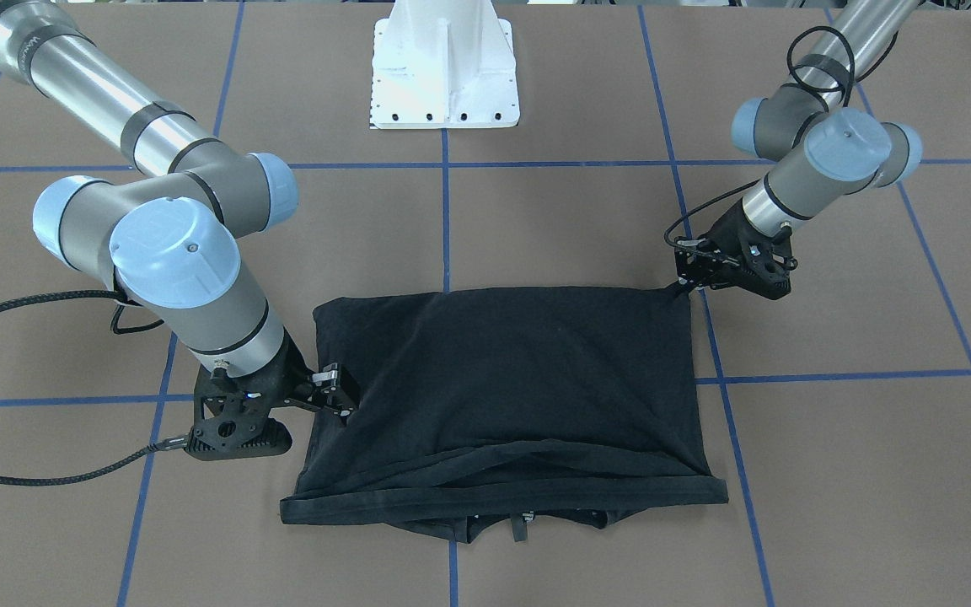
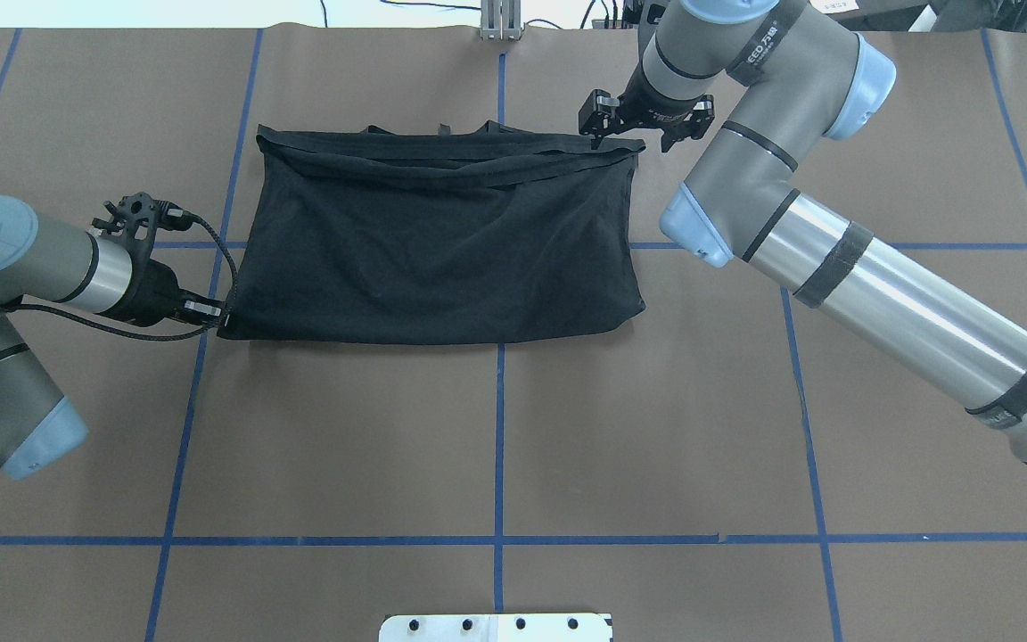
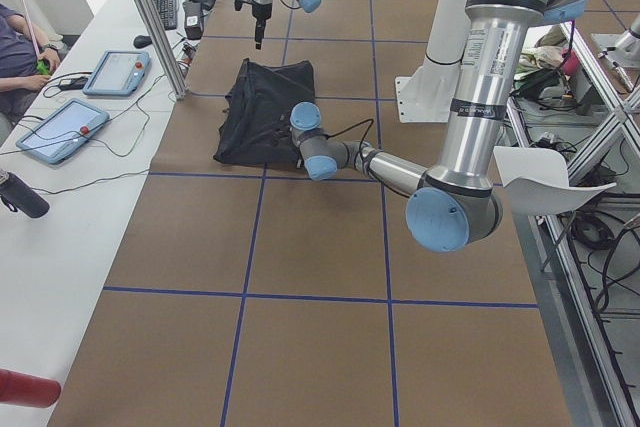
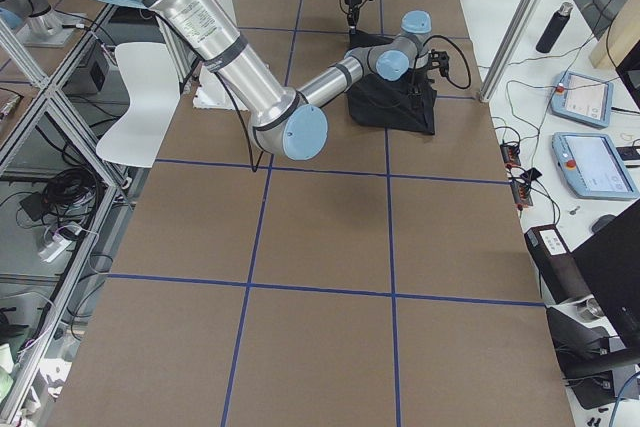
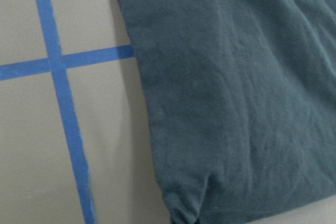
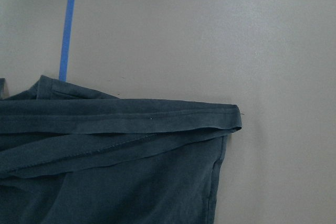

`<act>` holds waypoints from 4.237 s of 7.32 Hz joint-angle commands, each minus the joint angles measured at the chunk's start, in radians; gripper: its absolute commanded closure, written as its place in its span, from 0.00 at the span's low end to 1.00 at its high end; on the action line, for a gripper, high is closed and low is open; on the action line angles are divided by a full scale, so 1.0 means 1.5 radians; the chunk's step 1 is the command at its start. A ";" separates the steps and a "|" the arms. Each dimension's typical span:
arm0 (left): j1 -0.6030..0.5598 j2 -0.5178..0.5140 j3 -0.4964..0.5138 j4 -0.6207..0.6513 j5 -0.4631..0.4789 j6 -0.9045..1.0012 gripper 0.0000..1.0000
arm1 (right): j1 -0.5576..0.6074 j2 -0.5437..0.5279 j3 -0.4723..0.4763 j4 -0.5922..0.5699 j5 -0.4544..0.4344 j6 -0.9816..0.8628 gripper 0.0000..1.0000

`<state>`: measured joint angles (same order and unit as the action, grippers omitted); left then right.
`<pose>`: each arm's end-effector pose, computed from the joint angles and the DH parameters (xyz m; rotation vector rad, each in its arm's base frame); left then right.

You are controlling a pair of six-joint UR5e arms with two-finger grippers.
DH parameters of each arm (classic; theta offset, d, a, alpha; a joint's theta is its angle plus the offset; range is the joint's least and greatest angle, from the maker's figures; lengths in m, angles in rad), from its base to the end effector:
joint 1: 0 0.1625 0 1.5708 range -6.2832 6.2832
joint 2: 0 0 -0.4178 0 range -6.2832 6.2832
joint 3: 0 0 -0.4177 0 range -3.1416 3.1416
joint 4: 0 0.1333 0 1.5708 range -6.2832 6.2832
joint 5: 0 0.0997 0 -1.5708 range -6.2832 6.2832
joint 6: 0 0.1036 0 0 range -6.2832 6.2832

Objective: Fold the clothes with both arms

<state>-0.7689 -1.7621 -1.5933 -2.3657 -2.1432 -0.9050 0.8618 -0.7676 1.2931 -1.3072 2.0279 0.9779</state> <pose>0.3879 -0.4827 0.4461 0.2500 1.0797 0.1961 -0.4532 -0.6629 0.2378 0.1917 -0.8657 0.0708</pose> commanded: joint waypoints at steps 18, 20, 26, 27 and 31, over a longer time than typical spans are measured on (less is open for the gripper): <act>-0.246 -0.287 0.415 0.017 0.029 0.358 0.00 | -0.100 0.203 -0.358 0.231 -0.131 0.037 0.02; -0.246 -0.287 0.415 0.016 0.029 0.358 0.00 | -0.106 0.221 -0.418 0.279 -0.144 0.039 0.13; -0.246 -0.286 0.416 0.016 0.029 0.358 0.00 | -0.114 0.247 -0.461 0.298 -0.150 0.039 0.49; -0.246 -0.286 0.416 0.017 0.029 0.358 0.00 | -0.115 0.247 -0.461 0.299 -0.150 0.040 0.61; -0.246 -0.286 0.416 0.016 0.029 0.358 0.00 | -0.112 0.252 -0.458 0.299 -0.148 0.041 1.00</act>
<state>-1.1382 -2.1905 -0.9695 -2.3423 -2.1000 -0.3682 0.6911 -0.3921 0.6022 -0.8591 1.8042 1.0376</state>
